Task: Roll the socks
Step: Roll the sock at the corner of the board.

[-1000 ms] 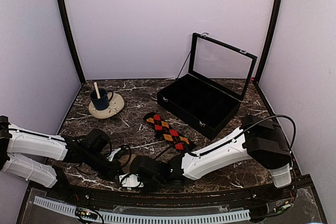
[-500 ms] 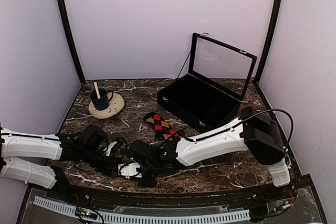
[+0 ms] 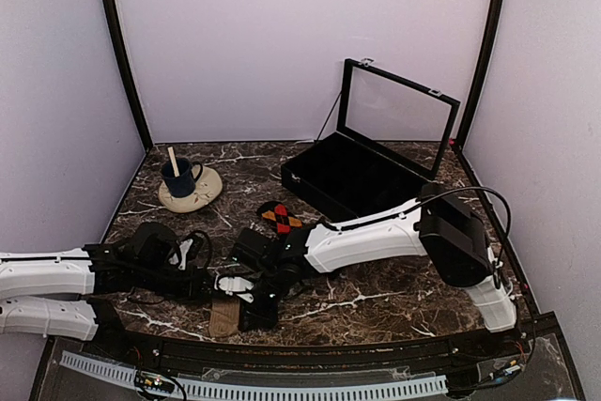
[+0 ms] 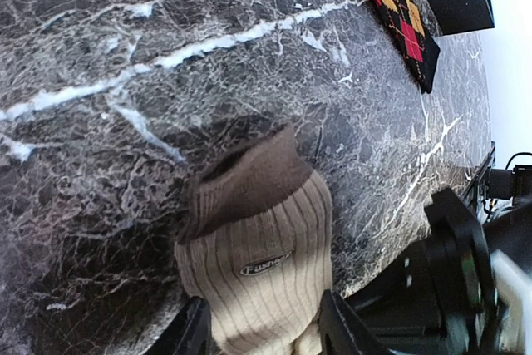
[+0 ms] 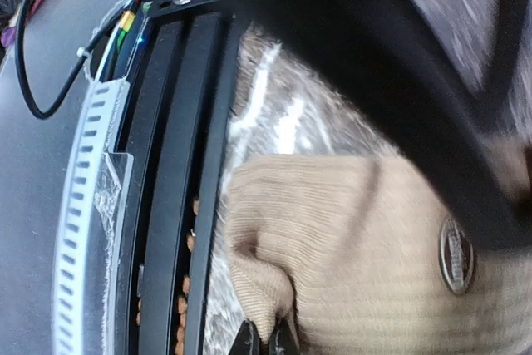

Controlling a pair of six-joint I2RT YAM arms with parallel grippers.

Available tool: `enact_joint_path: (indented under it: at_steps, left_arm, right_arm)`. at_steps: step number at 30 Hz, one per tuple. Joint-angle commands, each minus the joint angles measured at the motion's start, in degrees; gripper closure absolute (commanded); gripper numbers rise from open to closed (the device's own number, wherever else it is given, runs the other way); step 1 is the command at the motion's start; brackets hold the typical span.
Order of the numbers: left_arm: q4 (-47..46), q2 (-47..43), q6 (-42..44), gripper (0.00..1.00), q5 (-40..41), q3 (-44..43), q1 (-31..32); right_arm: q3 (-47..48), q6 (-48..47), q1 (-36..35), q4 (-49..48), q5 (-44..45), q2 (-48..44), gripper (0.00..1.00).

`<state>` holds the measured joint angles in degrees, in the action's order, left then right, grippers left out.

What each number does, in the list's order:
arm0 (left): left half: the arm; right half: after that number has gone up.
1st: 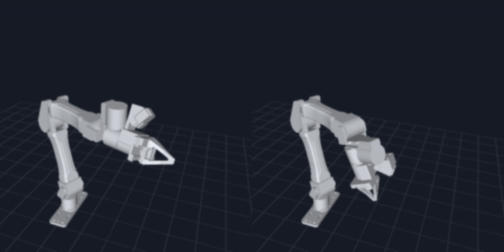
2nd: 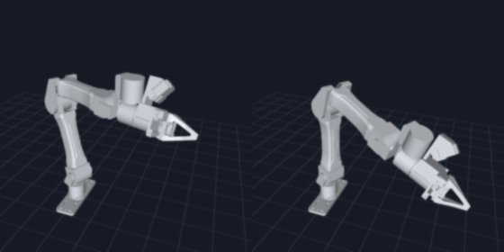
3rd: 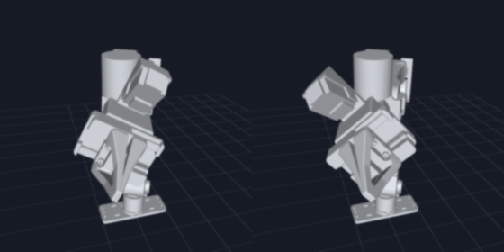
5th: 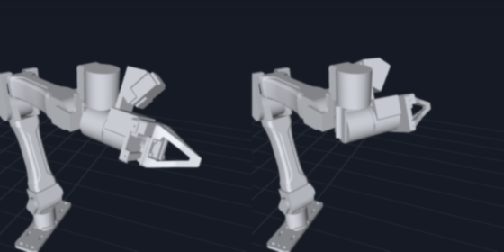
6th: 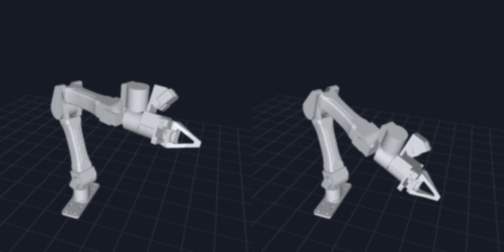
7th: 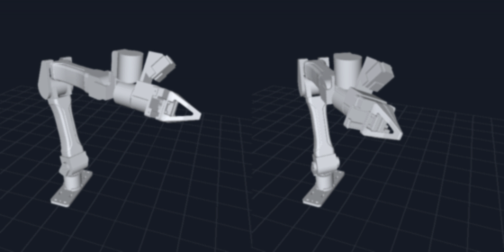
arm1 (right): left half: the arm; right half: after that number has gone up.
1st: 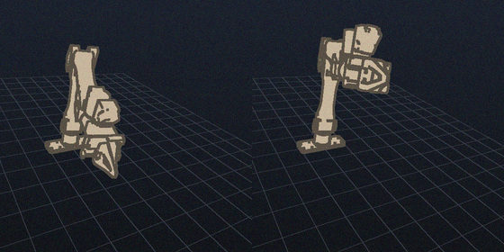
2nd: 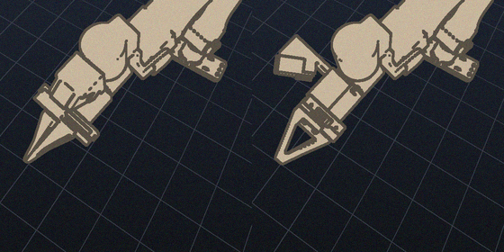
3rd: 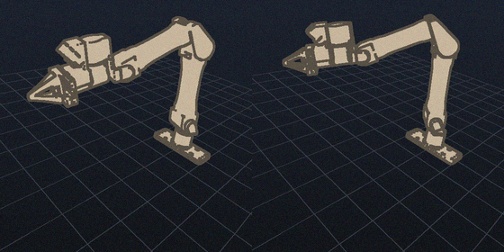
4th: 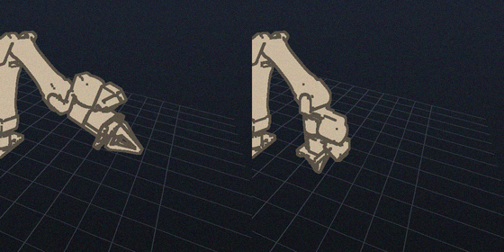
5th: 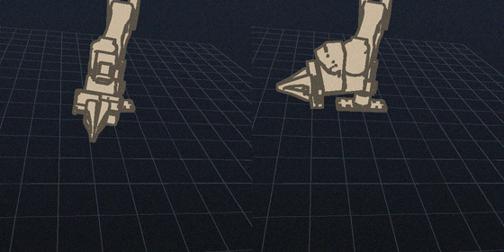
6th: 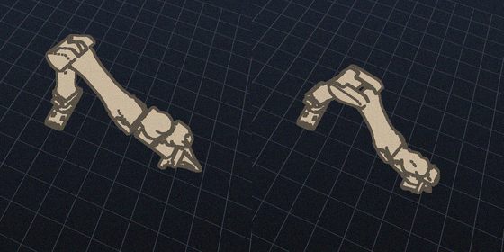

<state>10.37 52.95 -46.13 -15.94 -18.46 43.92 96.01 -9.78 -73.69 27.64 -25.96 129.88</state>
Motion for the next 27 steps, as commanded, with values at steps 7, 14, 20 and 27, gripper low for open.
enact_joint_path:
  at_steps: [7,14,20,27]
  left_arm:
    - [-3.4,-5.1,-0.6,0.57,0.2,2.2,0.7]
    - [-6.1,-6.4,0.4,0.57,-0.6,2.9,0.8]
    - [-8.0,-6.2,3.1,0.58,-1.3,2.7,1.4]
    - [-10.0,-2.4,8.1,0.58,0.3,0.7,6.1]
  right_arm:
    - [-0.3,15.8,8.2,3.6,-14.6,4.4,1.0]
    - [-0.4,23.0,11.3,1.1,-25.0,6.4,1.0]
    - [-0.9,27.8,13.0,-0.8,-29.6,7.0,1.0]
    - [-1.0,32.5,14.3,-2.0,-31.5,7.2,1.0]
